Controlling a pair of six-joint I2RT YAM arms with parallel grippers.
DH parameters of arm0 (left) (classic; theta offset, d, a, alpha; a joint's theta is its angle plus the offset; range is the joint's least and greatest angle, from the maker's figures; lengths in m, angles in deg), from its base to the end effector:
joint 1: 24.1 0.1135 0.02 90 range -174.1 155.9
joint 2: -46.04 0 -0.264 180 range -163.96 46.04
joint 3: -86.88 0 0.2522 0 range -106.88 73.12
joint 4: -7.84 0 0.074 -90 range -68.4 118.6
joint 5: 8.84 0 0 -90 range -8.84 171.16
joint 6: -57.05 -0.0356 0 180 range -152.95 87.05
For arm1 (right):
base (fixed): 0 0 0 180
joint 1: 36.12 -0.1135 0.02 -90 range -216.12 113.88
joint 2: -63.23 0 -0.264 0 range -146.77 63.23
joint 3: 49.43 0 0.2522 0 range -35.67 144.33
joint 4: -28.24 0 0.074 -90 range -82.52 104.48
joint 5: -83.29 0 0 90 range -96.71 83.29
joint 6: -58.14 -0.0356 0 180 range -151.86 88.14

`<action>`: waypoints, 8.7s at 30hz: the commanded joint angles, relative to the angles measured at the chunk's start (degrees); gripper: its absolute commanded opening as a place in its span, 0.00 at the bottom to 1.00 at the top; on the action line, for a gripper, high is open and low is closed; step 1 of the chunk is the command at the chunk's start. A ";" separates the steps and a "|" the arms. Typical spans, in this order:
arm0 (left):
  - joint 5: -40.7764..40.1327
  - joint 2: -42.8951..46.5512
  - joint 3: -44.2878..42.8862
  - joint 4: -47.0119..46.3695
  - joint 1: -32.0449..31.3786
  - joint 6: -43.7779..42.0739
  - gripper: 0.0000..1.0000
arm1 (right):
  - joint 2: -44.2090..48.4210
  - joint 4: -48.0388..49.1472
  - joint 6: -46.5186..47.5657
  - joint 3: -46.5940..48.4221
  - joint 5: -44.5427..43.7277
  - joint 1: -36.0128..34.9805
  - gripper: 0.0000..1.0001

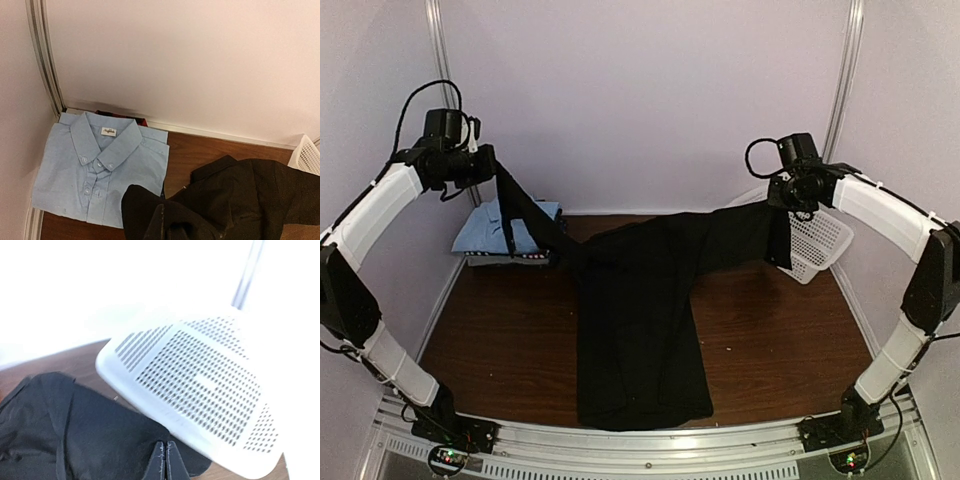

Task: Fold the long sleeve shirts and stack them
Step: Flatten out the crumpled shirt at the center of the board, then move the flattened shirt to the center of the board, then pick up the sleeve from the corner of the board.

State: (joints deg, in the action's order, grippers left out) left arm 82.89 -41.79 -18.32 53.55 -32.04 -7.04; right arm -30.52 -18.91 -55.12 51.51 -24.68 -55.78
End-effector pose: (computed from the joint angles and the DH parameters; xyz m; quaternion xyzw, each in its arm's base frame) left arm 0.3437 -0.0490 0.4006 -0.1264 0.8493 -0.1616 0.4865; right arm 0.3523 0.1142 0.3392 0.0941 0.8925 0.0211 0.4406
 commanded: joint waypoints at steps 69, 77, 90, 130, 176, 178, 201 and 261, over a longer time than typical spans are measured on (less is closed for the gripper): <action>-5.84 -1.19 39.04 -9.26 -68.92 29.05 0.49 | 2.97 7.47 -36.28 -31.62 5.00 -64.22 0.66; -8.59 -5.81 36.46 -6.52 -69.20 29.59 0.49 | -1.57 7.07 -37.52 -29.76 3.03 -64.98 0.65; -10.50 -7.40 38.23 -7.60 -69.19 32.25 0.43 | -4.92 7.32 -38.69 -28.07 -0.49 -64.80 0.51; -8.59 -11.74 31.67 0.07 -69.28 28.38 0.40 | 18.70 -3.38 -56.15 -52.27 -2.43 -63.75 0.00; -0.83 33.67 62.79 20.45 -57.07 55.11 0.23 | 34.67 -10.52 -53.22 -56.96 2.04 -62.25 0.32; -1.83 33.72 61.12 23.02 -56.79 54.80 0.34 | 36.26 -13.05 -52.84 -55.00 0.65 -61.69 0.40; -2.61 0.85 31.22 -10.13 -36.17 17.91 0.37 | 12.08 33.00 -21.31 -40.85 18.66 -32.75 0.47; -18.79 9.90 36.00 -4.44 -4.56 7.53 0.66 | 8.67 34.53 -18.99 -45.89 19.23 -29.37 0.63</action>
State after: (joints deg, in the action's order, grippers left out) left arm 65.65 -29.99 17.61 49.99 -38.07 3.74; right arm -24.34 17.63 -75.10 3.97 -2.69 -83.91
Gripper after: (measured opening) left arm 0.649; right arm 0.629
